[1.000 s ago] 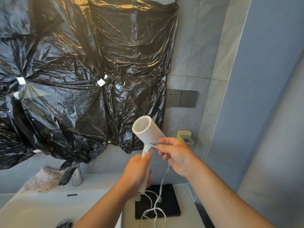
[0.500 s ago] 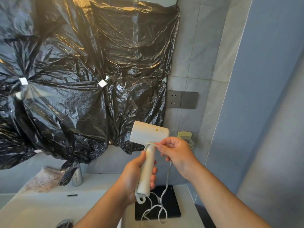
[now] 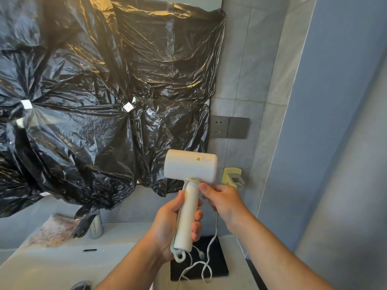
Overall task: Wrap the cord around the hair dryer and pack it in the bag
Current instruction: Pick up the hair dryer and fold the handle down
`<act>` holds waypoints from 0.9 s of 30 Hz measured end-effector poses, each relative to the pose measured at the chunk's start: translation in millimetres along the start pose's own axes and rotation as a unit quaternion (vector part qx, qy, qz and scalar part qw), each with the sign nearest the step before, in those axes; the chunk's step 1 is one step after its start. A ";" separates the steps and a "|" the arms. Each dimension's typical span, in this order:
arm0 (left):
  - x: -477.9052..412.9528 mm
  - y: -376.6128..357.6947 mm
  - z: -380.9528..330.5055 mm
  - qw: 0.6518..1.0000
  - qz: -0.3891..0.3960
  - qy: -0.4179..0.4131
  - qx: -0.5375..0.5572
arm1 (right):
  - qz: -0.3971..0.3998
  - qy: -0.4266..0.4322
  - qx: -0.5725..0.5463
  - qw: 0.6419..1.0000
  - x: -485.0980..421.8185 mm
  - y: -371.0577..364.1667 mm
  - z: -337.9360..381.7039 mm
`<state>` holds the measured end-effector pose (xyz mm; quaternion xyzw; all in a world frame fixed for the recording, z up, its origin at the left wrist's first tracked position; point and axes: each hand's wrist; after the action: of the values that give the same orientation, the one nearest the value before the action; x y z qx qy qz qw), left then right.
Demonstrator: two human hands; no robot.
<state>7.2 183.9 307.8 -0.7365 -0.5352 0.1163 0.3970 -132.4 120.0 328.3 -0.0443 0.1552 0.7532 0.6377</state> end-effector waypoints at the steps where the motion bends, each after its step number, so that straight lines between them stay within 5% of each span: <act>1: 0.7 0.1 0.3 1.000 0.006 0.003 0.001 | 0.002 0.000 -0.005 1.000 -0.5 0.9 0.5; 12: 10.8 -9.7 2.6 0.996 0.069 0.056 0.014 | 0.119 0.009 -0.254 0.960 -4.8 4.8 -20.6; 22: 7.8 -1.3 -7.4 0.987 -0.048 0.040 -0.147 | 0.083 -0.006 -0.266 0.960 -0.4 15.0 -22.7; 24: 3.2 9.1 -17.6 0.946 -0.177 -0.093 -0.254 | 0.084 -0.009 -0.250 0.964 0.7 22.5 -18.1; 27: 11.6 11.1 -42.5 0.722 -0.330 -0.325 -0.515 | 0.106 0.006 -0.199 0.974 2.7 28.9 -11.7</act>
<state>44.9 173.4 330.8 -0.5214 -0.8181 -0.0833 -0.2279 -162.5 115.2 321.7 -0.1579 0.0099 0.8321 0.5316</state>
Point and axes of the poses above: each hand's wrist, its own x-axis away from the middle knuckle, its own y-axis out of the back of the hand, z = x × y, and after that the axes turned 9 degrees about y, right-handed
